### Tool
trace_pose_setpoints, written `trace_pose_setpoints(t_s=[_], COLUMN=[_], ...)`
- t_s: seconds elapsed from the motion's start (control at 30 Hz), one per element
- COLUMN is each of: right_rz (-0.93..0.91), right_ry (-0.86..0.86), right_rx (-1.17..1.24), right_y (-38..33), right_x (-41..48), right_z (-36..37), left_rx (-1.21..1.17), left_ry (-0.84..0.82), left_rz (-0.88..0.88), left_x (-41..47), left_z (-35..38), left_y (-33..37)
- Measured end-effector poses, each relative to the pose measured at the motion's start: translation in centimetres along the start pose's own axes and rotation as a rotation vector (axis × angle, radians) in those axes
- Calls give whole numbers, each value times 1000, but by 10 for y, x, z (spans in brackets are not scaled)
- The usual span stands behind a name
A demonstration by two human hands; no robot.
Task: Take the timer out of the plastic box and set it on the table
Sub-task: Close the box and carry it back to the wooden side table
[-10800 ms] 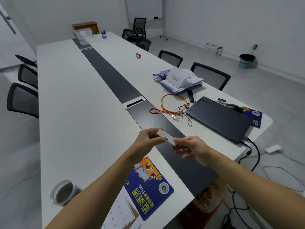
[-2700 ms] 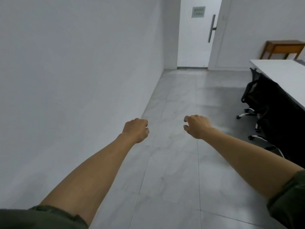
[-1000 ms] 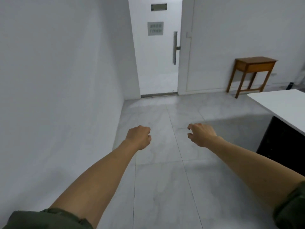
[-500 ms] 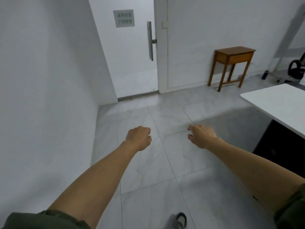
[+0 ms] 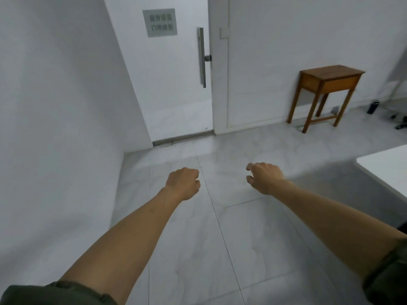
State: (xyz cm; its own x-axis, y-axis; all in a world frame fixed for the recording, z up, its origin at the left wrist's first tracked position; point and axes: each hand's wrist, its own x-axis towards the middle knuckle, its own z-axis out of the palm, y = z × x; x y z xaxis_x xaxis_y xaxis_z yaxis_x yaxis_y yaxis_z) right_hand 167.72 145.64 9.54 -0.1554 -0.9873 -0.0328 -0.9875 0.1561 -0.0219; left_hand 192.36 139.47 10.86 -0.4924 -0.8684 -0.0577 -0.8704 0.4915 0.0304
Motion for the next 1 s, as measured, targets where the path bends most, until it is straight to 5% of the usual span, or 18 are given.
trace_pose_setpoints(t_s=[0.5,1.0], right_rz=[306,625], right_ry=[28,-29], right_rx=[54,122], right_y=[123,375], right_x=[316,523], right_z=[-17,-5], left_rx=[27,51], left_ry=[29,-37], left_rz=[289,587], left_x=[423,769], left_z=[-44,-38], left_y=[-10,170])
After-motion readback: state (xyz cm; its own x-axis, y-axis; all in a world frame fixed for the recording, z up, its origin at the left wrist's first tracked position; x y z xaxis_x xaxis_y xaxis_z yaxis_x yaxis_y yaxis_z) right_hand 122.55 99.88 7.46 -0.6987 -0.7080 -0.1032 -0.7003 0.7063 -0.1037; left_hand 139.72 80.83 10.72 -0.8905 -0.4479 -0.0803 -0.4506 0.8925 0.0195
